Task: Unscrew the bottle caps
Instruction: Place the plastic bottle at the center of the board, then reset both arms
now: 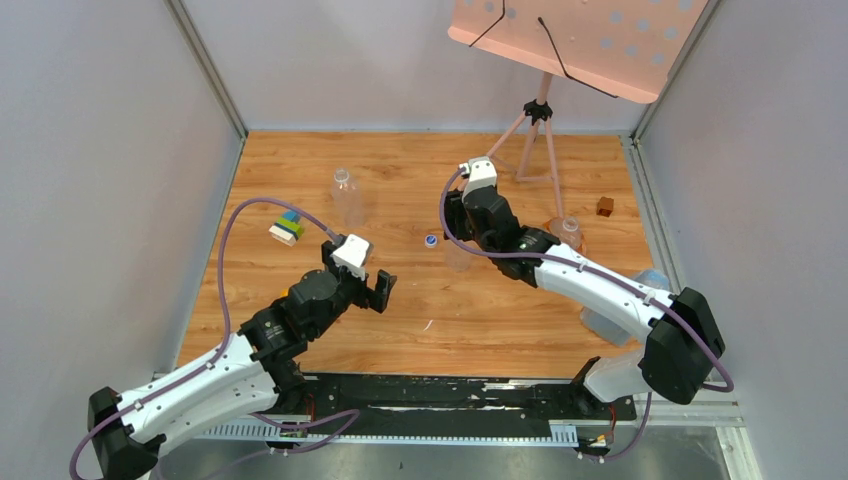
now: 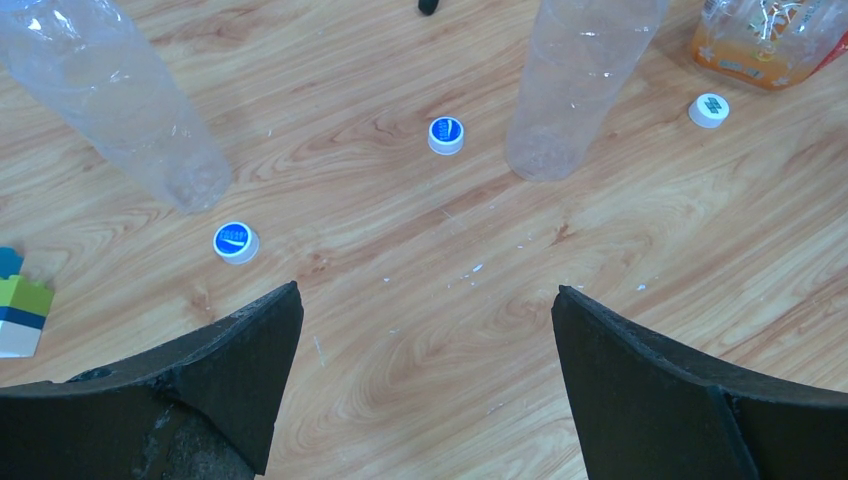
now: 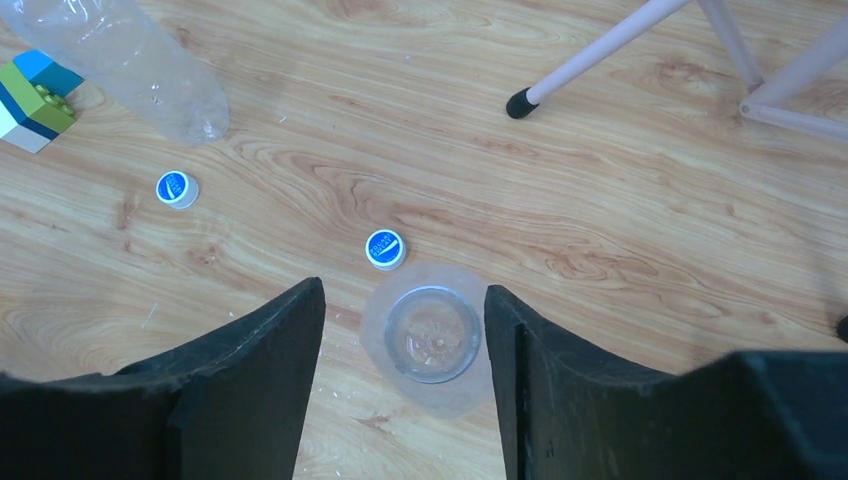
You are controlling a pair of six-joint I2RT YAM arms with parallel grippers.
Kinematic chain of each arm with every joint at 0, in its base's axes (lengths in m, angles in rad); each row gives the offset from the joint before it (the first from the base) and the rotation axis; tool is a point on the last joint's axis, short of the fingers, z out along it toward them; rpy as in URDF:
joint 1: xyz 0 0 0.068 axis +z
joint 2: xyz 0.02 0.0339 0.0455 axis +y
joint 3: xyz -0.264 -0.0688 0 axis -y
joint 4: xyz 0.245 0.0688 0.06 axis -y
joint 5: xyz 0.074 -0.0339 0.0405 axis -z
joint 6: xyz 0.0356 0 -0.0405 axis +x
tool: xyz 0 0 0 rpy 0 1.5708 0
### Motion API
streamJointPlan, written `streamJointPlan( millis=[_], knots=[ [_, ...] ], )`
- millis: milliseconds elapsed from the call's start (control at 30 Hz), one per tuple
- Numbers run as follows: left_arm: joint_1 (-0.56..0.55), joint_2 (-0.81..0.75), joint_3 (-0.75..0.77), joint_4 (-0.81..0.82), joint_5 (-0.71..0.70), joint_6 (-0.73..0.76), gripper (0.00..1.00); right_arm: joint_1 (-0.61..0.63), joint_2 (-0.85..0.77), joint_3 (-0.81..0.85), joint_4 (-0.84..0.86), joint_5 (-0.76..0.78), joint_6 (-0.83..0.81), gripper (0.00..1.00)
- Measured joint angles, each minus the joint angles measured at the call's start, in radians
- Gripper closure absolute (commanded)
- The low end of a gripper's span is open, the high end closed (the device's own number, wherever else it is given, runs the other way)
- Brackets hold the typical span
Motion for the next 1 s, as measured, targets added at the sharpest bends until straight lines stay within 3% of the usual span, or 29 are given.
streamJointPlan(
  millis=[133,300,500,667,800,1000],
  knots=[
    [0.0,0.01,0.0,0.0,-0.003,0.0,0.0,0.0,-0.004,0.0,-0.014,-0.008,0.002,0.16],
    [0.0,0.026,0.0,0.0,-0.025,0.003,0.0,-0.007,-0.055,0.0,-0.027,-0.016,-0.013,0.06],
    [0.039,0.054,0.011,-0.01,-0.045,0.008,0.0,-0.037,-0.214,0.002,-0.035,-0.024,-0.035,0.04],
    [0.185,0.062,0.083,-0.062,-0.022,-0.003,0.0,-0.109,-0.364,0.002,-0.056,-0.032,-0.037,0.04],
    [0.351,0.062,0.155,-0.103,0.008,-0.029,0.0,-0.282,-0.47,-0.007,-0.112,-0.106,-0.008,0.04],
    [0.393,0.058,0.222,-0.186,-0.075,-0.137,0.0,-0.491,-0.572,-0.067,-0.212,-0.242,0.038,0.03]
  ],
)
